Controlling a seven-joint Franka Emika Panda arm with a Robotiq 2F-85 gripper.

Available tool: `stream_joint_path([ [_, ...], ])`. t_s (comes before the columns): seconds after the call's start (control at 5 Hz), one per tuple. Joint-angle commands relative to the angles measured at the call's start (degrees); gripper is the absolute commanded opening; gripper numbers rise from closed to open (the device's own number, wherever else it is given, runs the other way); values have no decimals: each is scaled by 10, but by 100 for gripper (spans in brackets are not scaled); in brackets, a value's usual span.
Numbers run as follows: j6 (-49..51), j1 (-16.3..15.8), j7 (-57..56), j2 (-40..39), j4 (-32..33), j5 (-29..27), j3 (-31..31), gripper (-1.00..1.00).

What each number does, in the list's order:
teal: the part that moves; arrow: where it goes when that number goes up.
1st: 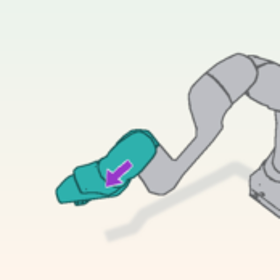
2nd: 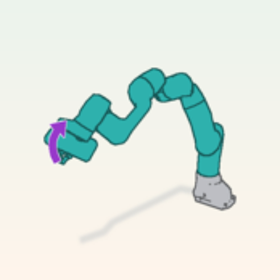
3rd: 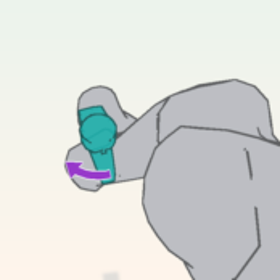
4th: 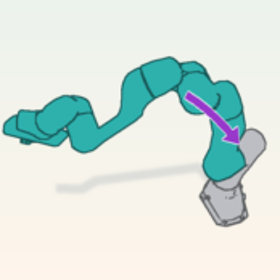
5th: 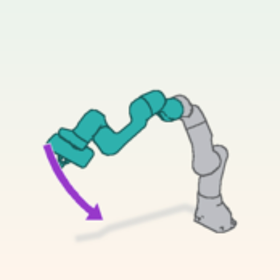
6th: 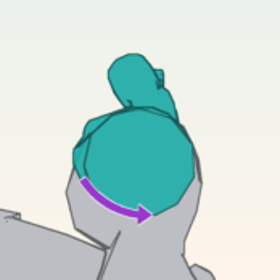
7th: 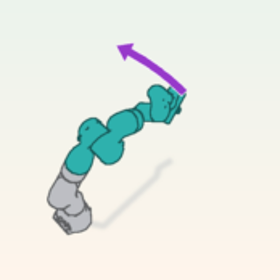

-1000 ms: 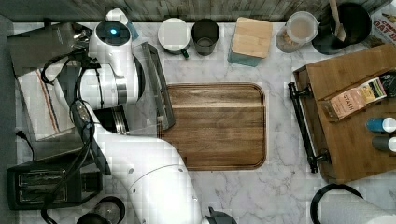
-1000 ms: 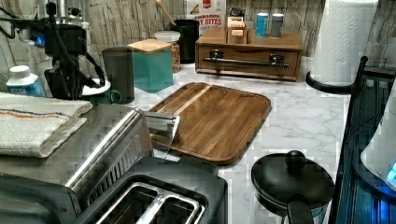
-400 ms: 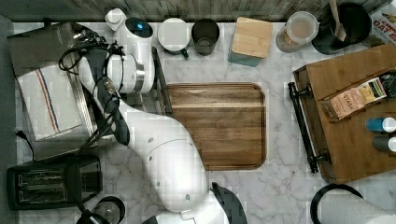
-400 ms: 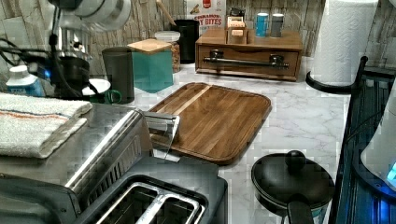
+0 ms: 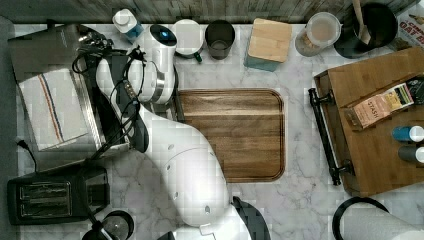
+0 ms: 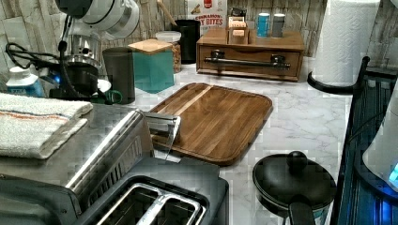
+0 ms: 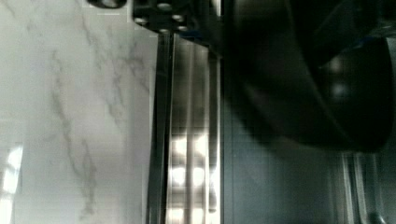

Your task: Put the bowl in the oven.

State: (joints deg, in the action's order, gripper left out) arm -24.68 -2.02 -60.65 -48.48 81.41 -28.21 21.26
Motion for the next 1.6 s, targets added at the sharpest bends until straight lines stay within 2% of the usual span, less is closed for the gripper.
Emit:
stream_joint_path([
  [0.2,-30,96,-32,135,74,-61,-2,100],
  [0.8,-35,112,-26,131,75,-49,17,100],
  [1.6,-35,112,-26,131,75,-48,18,100],
])
